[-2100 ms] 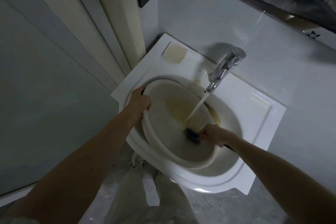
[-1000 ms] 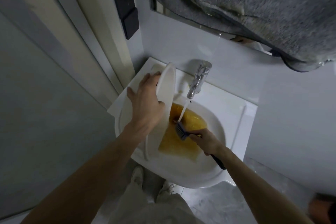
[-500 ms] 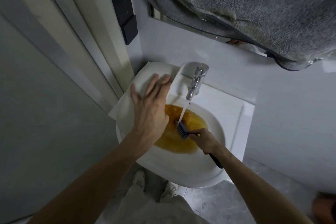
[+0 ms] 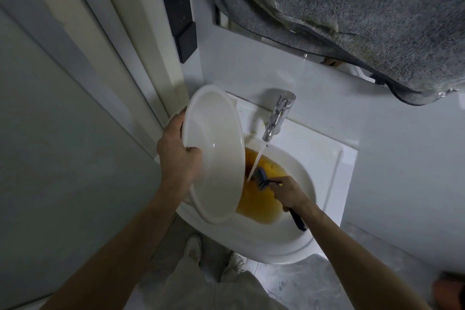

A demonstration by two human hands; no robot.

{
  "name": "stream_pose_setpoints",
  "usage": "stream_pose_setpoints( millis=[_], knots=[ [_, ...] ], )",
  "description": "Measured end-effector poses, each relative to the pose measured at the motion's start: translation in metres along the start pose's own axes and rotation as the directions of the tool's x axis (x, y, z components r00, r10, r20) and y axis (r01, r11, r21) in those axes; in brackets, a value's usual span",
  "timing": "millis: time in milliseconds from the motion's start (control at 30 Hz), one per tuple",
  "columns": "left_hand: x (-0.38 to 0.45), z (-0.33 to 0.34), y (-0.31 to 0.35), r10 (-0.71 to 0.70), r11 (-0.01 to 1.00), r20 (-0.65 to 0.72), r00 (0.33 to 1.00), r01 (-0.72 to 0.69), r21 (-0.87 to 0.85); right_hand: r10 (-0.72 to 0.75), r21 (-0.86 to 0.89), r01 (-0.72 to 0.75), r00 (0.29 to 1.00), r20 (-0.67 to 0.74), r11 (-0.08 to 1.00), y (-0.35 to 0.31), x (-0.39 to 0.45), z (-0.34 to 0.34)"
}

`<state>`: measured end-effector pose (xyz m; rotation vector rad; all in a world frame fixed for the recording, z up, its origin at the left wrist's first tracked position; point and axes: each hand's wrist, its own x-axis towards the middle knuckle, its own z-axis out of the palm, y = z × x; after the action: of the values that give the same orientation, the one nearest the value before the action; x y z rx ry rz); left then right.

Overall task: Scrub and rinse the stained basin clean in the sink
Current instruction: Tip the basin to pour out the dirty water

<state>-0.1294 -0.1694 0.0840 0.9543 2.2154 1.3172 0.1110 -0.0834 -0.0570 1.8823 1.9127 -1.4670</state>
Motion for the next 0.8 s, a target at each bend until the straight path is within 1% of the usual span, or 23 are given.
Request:
stream_pose_setpoints(
  millis=[133, 200, 300, 367, 400, 500, 600, 633, 700, 800],
  knots=[
    [0.001, -0.002, -0.003, -0.008, 1.000, -0.004, 1.000, 0.008, 0.012, 0.047, -0.027, -0.046, 0.999, 0.018, 0.999, 0.005, 0.015, 0.004],
    [0.002, -0.002, -0.003, -0.003, 1.000, 0.000, 1.000, 0.003, 0.011, 0.068, -0.097, -0.063, 0.997, 0.042, 0.993, 0.010, 0.031, 0.011],
    [0.004, 0.003, 0.000, -0.001, 1.000, -0.004, 1.000, 0.001, 0.007, 0.037, -0.240, -0.003, 0.990, 0.137, 0.971, 0.016, 0.060, 0.024],
    [0.007, 0.006, -0.002, -0.005, 1.000, -0.015, 1.000, 0.006, 0.017, 0.050, -0.270, 0.012, 0.973, 0.224, 0.963, 0.015, 0.080, 0.032],
    [0.010, 0.009, -0.005, -0.012, 1.000, -0.021, 1.000, 0.013, 0.020, 0.061, -0.251, 0.006, 0.964, 0.257, 0.968, 0.013, 0.091, 0.035],
    [0.015, 0.012, -0.013, -0.028, 0.999, -0.044, 0.999, 0.029, 0.022, 0.012, -0.143, 0.037, 0.945, 0.328, 0.989, 0.016, 0.129, 0.047],
    [0.017, 0.014, -0.017, -0.026, 0.998, -0.066, 0.997, 0.030, 0.060, -0.005, -0.128, 0.053, 0.937, 0.348, 0.990, 0.050, 0.183, 0.065],
    [0.017, 0.014, -0.018, -0.018, 0.998, -0.065, 0.998, 0.022, 0.066, 0.015, -0.141, 0.038, 0.935, 0.354, 0.989, 0.050, 0.185, 0.065],
    [0.017, 0.014, -0.020, -0.016, 0.998, -0.069, 0.997, 0.020, 0.066, 0.097, -0.187, -0.033, 0.934, 0.345, 0.982, 0.027, 0.164, 0.057],
    [0.017, 0.013, -0.023, -0.036, 0.996, -0.085, 0.996, 0.042, 0.073, 0.190, -0.143, -0.150, 0.925, 0.329, 0.978, 0.018, 0.161, 0.059]
  ],
)
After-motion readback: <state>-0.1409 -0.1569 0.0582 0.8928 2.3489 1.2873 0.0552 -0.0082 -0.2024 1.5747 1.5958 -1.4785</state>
